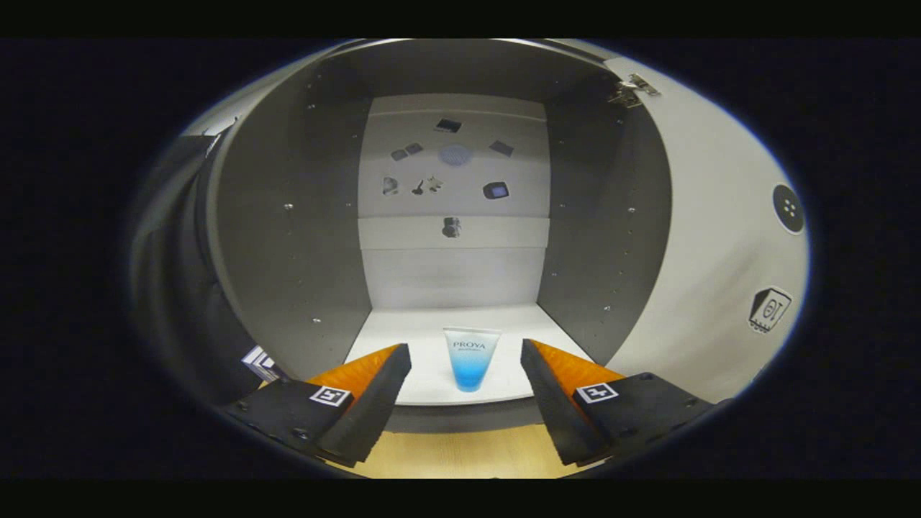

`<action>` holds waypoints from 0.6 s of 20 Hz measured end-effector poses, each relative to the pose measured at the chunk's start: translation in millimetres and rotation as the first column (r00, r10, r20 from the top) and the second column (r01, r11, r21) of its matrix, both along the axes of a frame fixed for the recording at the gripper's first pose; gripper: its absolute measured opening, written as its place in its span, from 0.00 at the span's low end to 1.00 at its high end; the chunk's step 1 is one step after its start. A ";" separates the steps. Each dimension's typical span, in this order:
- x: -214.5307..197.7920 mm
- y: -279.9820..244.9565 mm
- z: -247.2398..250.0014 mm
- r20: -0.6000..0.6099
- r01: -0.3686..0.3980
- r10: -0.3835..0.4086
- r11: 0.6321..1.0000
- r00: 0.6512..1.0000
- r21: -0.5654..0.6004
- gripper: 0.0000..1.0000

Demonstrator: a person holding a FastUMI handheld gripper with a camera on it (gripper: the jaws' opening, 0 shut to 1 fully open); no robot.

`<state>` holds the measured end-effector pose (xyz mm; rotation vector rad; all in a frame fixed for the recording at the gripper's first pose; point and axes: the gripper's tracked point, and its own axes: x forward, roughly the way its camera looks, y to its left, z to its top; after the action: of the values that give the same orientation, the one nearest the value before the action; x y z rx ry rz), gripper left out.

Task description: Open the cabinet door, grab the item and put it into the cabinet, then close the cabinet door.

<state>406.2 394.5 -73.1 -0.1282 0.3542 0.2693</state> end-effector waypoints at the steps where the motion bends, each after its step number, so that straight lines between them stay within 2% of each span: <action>1: -16.2 -2.3 5.4 0.021 0.001 -0.001 1.000 1.000 0.020 0.98; 4: -68.9 -15.1 14.2 0.067 0.004 -0.008 0.998 0.998 0.069 0.98; 12: -187.0 -98.3 46.8 0.172 0.094 -0.105 0.993 0.980 0.071 0.98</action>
<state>219.2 296.1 -26.3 -0.0712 0.1764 0.1683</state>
